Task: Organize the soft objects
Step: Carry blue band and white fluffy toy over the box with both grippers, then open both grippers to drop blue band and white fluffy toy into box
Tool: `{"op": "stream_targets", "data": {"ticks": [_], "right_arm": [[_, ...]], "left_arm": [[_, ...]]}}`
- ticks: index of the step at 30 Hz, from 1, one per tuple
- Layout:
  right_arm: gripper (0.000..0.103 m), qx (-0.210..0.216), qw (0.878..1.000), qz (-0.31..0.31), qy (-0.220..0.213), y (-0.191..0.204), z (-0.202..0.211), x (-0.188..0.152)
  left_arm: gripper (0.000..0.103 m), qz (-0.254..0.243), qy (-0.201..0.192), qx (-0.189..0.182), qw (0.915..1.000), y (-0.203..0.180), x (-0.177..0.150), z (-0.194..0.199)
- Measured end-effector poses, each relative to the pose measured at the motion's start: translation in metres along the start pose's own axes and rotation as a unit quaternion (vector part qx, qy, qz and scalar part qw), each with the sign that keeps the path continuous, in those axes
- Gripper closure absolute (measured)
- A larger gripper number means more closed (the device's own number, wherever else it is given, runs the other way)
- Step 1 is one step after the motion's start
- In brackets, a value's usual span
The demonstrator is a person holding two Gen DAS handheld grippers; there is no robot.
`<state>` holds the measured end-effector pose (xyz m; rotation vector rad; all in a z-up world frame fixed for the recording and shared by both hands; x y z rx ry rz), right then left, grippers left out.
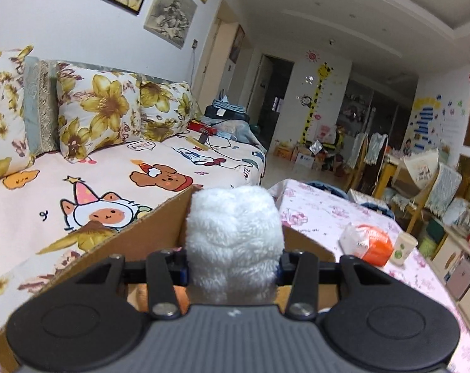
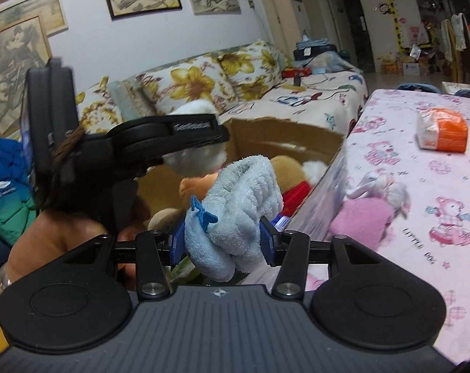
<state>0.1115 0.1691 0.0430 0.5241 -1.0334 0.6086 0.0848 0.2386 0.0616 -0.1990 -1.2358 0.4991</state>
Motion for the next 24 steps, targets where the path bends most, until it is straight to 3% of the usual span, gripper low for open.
{"op": "stream_targets", "data": {"ticks": [5,8,11,13,15,16,24], "right_arm": [[0.039,0.013,1.000,0.009,0.011,0.008,-0.006,-0.004],[0.028,0.023,0.999,0.011,0.021,0.011,-0.004,-0.005],[0.024,0.025,0.999,0.009,0.021,0.011,-0.001,-0.005],[0.022,0.029,0.999,0.008,0.020,0.010,0.003,-0.002],[0.005,0.020,1.000,0.013,0.014,0.010,0.007,-0.003],[0.002,0.016,1.000,0.013,0.010,0.009,0.011,-0.002],[0.002,-0.006,1.000,-0.005,-0.012,-0.008,0.026,0.000]], "left_arm": [[0.059,-0.018,0.016,-0.002,0.9997,-0.001,-0.006,-0.004],[0.056,-0.022,0.026,0.000,0.9994,0.000,-0.009,-0.005],[0.037,-0.026,0.025,0.003,0.9993,0.000,-0.008,-0.005],[0.031,-0.030,0.018,0.002,0.9994,-0.001,-0.006,-0.003],[0.026,-0.032,0.015,0.003,0.9994,-0.002,-0.004,-0.002],[0.026,-0.031,0.014,0.004,0.9994,-0.003,-0.004,-0.002],[0.025,-0.011,0.018,-0.023,0.9995,-0.014,-0.004,0.002]]}}
Point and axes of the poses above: each gripper's, at about its wrist camera, not at the fingertips, and z roughly against the way its jaws point, y to its left, x to its top, the point moved 9 cm from there along -z, roughly the way its jaws point, and after that the axes turned 11 degrees about z, right-handed, at the moved point
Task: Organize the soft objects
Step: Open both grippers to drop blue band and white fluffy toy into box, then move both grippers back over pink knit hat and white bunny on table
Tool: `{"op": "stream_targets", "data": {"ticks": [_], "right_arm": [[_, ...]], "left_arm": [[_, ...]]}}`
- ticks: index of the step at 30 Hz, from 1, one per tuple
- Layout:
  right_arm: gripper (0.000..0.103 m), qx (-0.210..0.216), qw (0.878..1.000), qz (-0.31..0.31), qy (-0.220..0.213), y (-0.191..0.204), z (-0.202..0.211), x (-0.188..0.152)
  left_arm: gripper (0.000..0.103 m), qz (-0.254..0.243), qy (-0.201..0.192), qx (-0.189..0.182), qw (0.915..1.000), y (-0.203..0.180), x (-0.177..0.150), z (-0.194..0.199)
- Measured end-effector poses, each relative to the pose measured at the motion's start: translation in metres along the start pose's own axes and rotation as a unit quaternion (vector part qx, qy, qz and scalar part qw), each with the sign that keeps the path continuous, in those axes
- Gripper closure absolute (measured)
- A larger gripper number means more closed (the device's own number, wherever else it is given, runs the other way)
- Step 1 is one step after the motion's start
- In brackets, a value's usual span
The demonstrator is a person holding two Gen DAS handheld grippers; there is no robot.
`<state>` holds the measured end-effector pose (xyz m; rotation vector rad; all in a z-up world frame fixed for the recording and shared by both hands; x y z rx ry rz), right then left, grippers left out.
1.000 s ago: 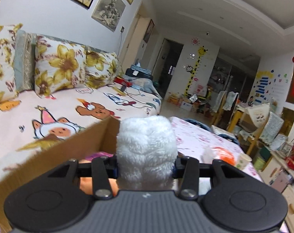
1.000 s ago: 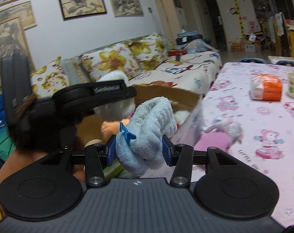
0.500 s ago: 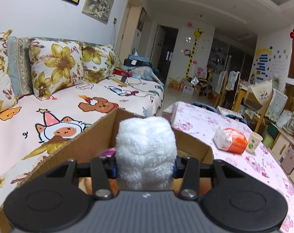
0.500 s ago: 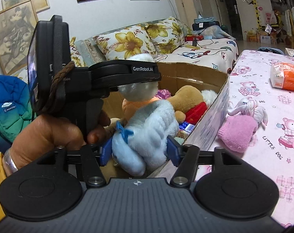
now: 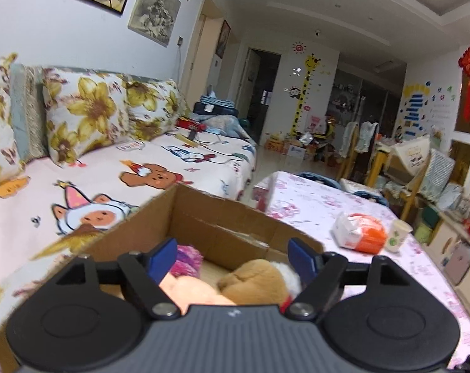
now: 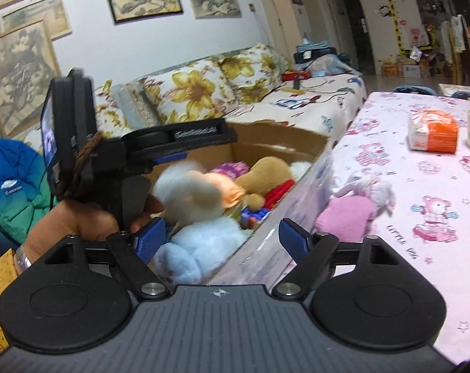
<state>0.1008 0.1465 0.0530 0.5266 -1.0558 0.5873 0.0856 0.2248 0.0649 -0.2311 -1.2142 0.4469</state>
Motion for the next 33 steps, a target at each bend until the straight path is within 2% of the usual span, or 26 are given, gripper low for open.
{"op": "stream_targets", "data": {"ticks": [3,7,9,13,15,18,22,25,33], "right_arm": [[0.002,-0.014,1.000,-0.011,-0.010,-0.008,0.006,0.001],[0.002,-0.034,0.999,-0.024,-0.017,-0.020,0.008,0.001],[0.002,-0.044,0.998,-0.031,-0.018,-0.026,0.008,0.000],[0.002,-0.064,0.997,-0.045,-0.018,-0.036,0.008,-0.006],[0.002,-0.076,0.996,-0.046,-0.018,-0.039,0.011,-0.008],[0.002,-0.096,0.994,-0.043,-0.018,-0.044,0.015,-0.011],[0.002,-0.112,0.992,-0.052,-0.020,-0.055,0.022,-0.015],[0.002,-0.122,0.990,-0.065,-0.022,-0.062,0.030,-0.020],[0.002,-0.136,0.987,-0.079,-0.013,-0.072,0.028,-0.029]], "left_arm": [[0.024,0.030,0.022,-0.040,0.9985,-0.010,-0.005,-0.001],[0.022,0.051,0.035,-0.062,0.9962,-0.018,-0.013,-0.004],[0.019,0.045,0.027,-0.050,0.9973,-0.017,-0.013,-0.004],[0.018,-0.016,0.015,0.018,0.9996,-0.007,-0.016,-0.008],[0.018,-0.008,0.017,0.048,0.9987,0.005,-0.012,-0.010],[0.018,0.007,0.015,0.067,0.9976,0.016,-0.008,-0.010],[0.018,0.018,0.023,0.051,0.9983,0.013,-0.010,-0.010],[0.018,0.008,0.022,0.041,0.9989,0.006,-0.013,-0.009],[0.018,0.002,0.001,0.018,0.9998,-0.009,-0.009,-0.003]]}}
Point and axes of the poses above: each gripper's, at about its wrist camera, not at the fingertips, and z roughly against the way its jaws point, y to its left, x to its top, the point moved 9 cm from there along -z, roughly the way its jaws point, and after that the axes turned 11 degrees about z, right-handed, at the moved point
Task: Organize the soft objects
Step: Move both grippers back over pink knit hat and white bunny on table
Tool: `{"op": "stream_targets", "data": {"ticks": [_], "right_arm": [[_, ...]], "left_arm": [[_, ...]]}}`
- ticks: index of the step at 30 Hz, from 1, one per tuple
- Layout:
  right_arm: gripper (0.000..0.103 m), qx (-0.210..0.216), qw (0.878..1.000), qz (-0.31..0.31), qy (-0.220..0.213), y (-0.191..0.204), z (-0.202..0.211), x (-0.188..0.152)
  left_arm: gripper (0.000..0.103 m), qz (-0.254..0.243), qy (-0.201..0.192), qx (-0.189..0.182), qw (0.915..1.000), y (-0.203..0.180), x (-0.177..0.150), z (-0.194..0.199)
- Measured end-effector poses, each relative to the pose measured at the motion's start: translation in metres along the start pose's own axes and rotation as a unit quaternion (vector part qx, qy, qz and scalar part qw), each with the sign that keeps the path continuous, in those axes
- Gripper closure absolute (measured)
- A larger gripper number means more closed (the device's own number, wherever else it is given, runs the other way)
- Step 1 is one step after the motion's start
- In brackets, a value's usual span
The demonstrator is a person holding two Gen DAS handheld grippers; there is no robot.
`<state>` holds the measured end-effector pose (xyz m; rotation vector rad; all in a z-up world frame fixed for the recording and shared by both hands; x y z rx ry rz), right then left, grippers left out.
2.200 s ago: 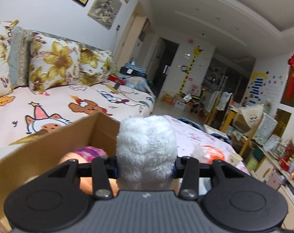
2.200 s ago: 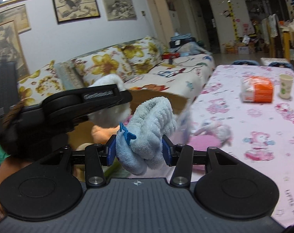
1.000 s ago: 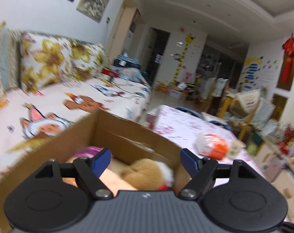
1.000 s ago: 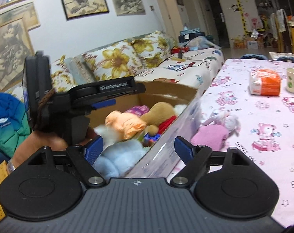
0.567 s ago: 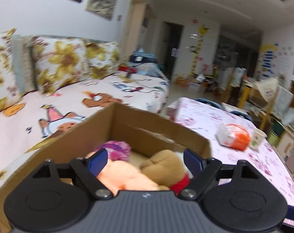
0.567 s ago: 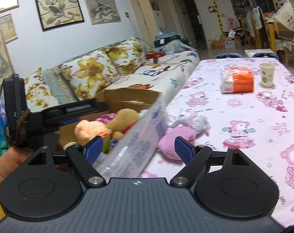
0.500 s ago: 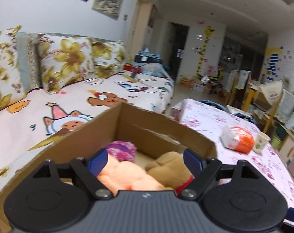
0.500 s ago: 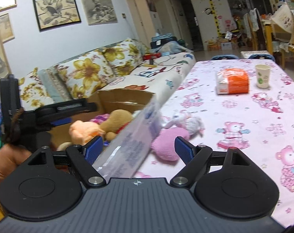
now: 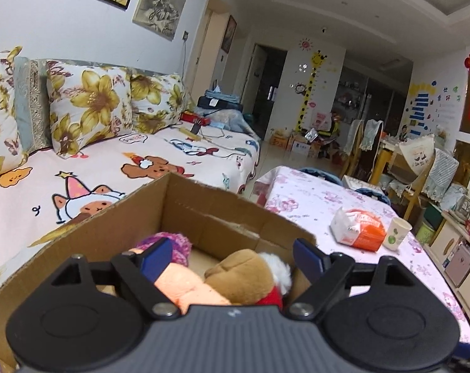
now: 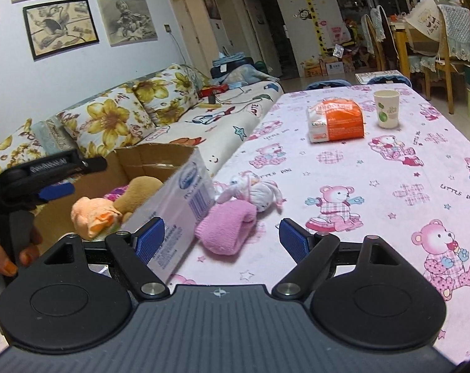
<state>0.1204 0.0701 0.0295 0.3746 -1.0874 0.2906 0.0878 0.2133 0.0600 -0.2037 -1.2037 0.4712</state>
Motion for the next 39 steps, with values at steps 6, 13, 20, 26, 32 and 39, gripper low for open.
{"op": "stream_targets", "data": {"ticks": [6,13,20,26,32,39], "right_arm": [[0.002,-0.011,1.000,-0.009,0.010,-0.011,-0.003,-0.005],[0.002,-0.023,0.999,-0.021,0.016,-0.028,-0.002,-0.009],[0.000,-0.040,0.998,-0.034,0.016,-0.044,0.009,-0.011],[0.000,-0.059,0.997,-0.046,0.011,-0.062,0.024,-0.011],[0.000,-0.083,0.995,-0.060,0.000,-0.093,0.045,-0.005],[0.000,-0.096,0.990,-0.100,-0.011,-0.128,0.065,-0.004]], "left_arm": [[0.016,-0.013,-0.007,-0.023,0.9996,-0.018,-0.004,0.004],[0.016,-0.038,-0.006,-0.053,0.9979,-0.044,-0.013,0.006],[0.016,-0.069,-0.002,-0.078,0.9945,-0.070,-0.027,0.009],[0.016,-0.106,0.009,-0.093,0.9900,-0.093,-0.047,0.009],[0.016,-0.143,0.022,-0.104,0.9840,-0.116,-0.072,0.007],[0.016,-0.165,0.049,-0.066,0.9829,-0.126,-0.106,-0.012]]}}
Point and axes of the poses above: each gripper's, at about its wrist camera, not at the fingertips, and z roughly against the way its jaws point, y to its left, x to its top, the point moved 9 cm from there along -z, roughly the way its jaws point, and after that the axes turned 11 degrees about z, right-handed, at the moved point
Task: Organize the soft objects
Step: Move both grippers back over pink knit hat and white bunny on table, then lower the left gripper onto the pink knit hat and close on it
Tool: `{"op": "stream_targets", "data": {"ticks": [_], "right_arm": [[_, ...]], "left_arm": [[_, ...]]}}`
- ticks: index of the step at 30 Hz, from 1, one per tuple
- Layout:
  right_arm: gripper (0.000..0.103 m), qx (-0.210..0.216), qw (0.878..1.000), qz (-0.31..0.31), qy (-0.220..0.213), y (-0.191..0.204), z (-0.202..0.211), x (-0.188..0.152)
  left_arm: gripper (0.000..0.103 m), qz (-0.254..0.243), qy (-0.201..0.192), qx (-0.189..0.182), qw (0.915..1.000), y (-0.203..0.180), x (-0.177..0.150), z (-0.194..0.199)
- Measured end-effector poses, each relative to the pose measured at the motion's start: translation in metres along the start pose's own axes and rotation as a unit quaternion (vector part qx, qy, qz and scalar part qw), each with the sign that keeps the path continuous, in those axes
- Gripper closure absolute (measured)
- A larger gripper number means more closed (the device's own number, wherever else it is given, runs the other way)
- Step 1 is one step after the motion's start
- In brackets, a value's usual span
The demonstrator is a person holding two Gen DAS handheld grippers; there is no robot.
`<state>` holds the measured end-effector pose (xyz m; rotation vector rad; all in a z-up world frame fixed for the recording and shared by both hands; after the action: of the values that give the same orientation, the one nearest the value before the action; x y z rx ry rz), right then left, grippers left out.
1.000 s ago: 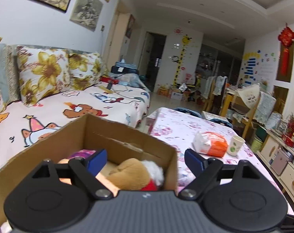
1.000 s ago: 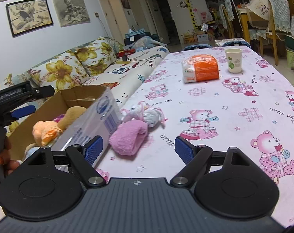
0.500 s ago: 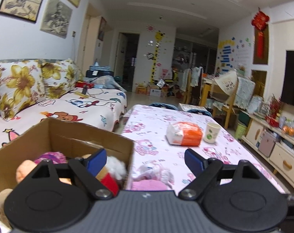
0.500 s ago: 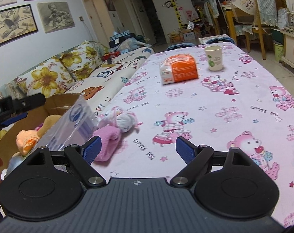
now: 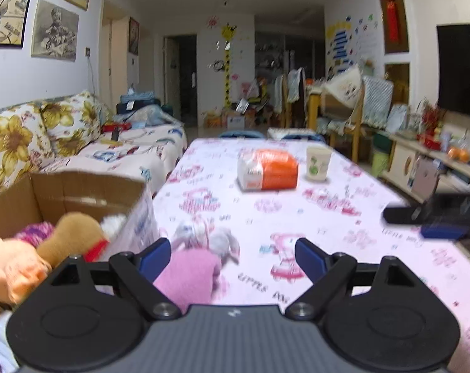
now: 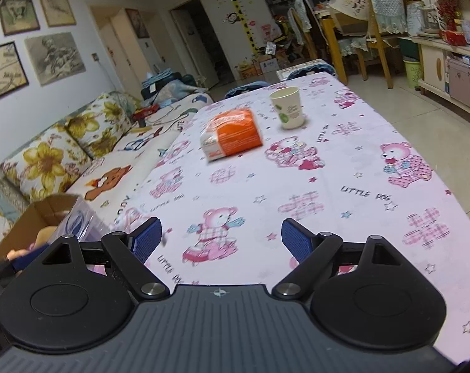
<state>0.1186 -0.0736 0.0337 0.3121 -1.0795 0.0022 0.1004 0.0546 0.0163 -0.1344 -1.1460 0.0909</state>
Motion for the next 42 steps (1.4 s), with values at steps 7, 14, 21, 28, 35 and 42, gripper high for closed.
{"op": "stream_targets", "data": {"ticks": [7,14,21,28,35,42], "right_arm": [[0.000,0.006,1.000,-0.021,-0.010,-0.019,0.009,0.005],[0.000,0.011,1.000,-0.028,0.000,-0.020,0.008,0.001],[0.000,0.012,1.000,-0.025,0.012,-0.020,0.008,-0.004],[0.000,0.014,0.999,-0.028,0.023,-0.020,0.006,-0.008],[0.000,0.006,0.999,-0.027,0.027,-0.022,0.002,-0.009],[0.000,0.000,0.999,-0.020,0.029,-0.022,-0.002,-0.009]], "left_arm": [[0.016,-0.014,0.024,0.052,0.9983,0.002,-0.021,-0.027],[0.016,-0.006,0.043,0.088,0.9952,0.010,-0.026,-0.048],[0.016,-0.024,0.057,0.113,0.9917,0.009,-0.031,-0.067],[0.009,-0.035,0.076,0.098,0.9917,0.004,-0.035,-0.076],[0.002,-0.026,0.078,0.050,0.9954,-0.010,-0.040,-0.070],[0.010,-0.021,0.097,-0.071,0.9925,-0.056,-0.045,-0.055]]}}
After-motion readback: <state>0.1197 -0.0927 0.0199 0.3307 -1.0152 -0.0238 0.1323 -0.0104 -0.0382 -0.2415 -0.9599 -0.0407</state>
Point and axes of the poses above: each gripper's, at about its wrist camera, not at the fingertips, and z roughly against the way its jaws point, y to its left, x to its top, the point moved 9 cm from there along -z, roughly the way its jaws point, and after that the axes turned 11 degrees about z, right-handed, at the moved point
